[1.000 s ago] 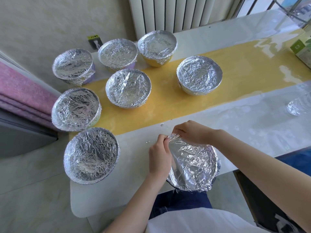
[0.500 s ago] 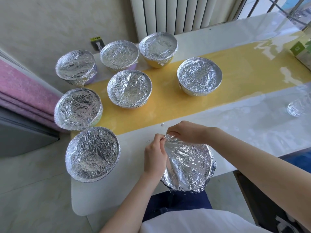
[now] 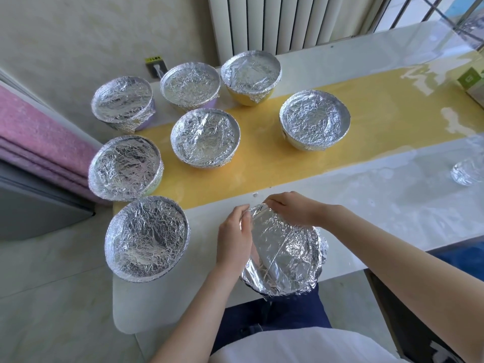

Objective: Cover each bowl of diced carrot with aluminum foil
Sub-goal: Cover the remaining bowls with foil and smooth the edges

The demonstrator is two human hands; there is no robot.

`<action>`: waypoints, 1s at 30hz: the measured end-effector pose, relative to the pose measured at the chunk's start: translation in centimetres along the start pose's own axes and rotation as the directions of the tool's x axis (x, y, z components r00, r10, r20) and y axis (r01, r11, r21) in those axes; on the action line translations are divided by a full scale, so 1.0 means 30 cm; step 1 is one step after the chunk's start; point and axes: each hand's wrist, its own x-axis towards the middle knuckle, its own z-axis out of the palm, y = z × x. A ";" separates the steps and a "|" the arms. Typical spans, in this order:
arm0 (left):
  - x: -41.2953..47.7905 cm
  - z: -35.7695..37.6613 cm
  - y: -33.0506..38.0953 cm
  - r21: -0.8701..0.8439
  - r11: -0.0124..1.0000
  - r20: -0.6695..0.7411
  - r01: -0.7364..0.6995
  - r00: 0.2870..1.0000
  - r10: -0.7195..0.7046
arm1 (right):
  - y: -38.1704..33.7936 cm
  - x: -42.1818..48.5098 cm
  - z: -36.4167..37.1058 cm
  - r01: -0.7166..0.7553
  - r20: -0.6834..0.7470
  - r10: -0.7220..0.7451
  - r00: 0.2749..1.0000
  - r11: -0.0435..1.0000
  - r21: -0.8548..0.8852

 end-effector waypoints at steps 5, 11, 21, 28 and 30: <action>0.013 0.004 0.005 0.078 0.997 -0.028 0.012 1.000 -0.010 | 0.002 0.001 0.013 0.023 -0.052 -0.022 0.998 1.000 0.020; 0.006 0.003 0.013 0.113 0.993 -0.038 -0.027 0.999 0.031 | -0.021 0.017 -0.002 0.020 0.029 -0.015 0.999 0.984 -0.175; -0.007 0.016 0.011 0.134 0.988 -0.017 -0.078 0.997 0.081 | -0.028 0.021 0.021 0.114 -0.007 -0.123 0.992 0.936 -0.332; -0.013 0.019 0.008 0.153 0.986 -0.009 -0.072 0.997 0.074 | -0.055 0.034 0.037 0.143 0.026 -0.146 0.989 0.895 -0.423; -0.015 0.021 0.006 0.162 0.984 -0.012 -0.073 0.997 0.076 | -0.051 0.035 0.038 0.122 0.024 -0.123 0.992 0.911 -0.394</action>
